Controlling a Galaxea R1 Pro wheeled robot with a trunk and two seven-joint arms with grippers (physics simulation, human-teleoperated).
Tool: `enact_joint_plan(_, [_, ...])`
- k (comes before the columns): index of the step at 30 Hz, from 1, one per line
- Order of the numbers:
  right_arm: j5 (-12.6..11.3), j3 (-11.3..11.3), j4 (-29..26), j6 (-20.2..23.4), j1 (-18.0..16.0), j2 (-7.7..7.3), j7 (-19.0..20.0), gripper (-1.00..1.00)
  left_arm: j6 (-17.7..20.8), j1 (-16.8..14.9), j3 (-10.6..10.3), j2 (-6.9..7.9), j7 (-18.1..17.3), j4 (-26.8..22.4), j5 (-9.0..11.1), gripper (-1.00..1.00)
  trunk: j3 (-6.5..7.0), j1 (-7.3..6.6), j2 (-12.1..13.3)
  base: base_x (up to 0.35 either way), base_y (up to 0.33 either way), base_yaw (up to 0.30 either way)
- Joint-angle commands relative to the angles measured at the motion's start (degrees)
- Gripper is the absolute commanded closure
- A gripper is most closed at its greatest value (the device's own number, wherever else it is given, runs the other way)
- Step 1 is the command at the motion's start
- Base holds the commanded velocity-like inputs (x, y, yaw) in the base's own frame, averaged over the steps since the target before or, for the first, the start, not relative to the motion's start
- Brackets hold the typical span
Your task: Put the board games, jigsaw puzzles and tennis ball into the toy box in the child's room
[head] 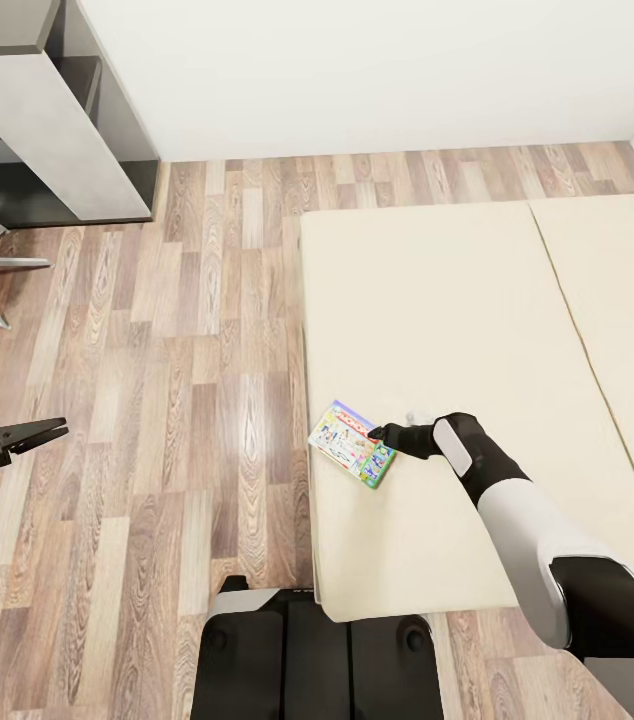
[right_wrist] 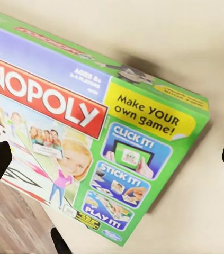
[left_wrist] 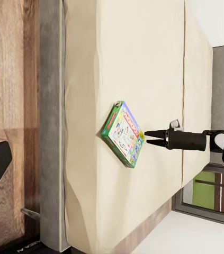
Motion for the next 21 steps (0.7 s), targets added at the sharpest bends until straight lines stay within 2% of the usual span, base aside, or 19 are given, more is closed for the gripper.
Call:
enact_joint_plan(1, [0.2, 0.0, 0.0, 0.2, 0.0, 0.00, 0.2, -1.00, 0.6, 0.0, 0.0, 0.01, -0.3, 0.0, -0.1, -1.00, -0.08, 0.03, -0.1, 0.000, 0.000, 0.000])
enact_joint_plan(21, [0.2, 0.0, 0.0, 0.3, 0.0, 0.04, 0.2, -1.00, 0.6, 0.0, 0.0, 0.01, -0.4, 0.0, -0.1, -1.00, -1.10, 0.03, -0.1, 0.000, 0.000, 0.000])
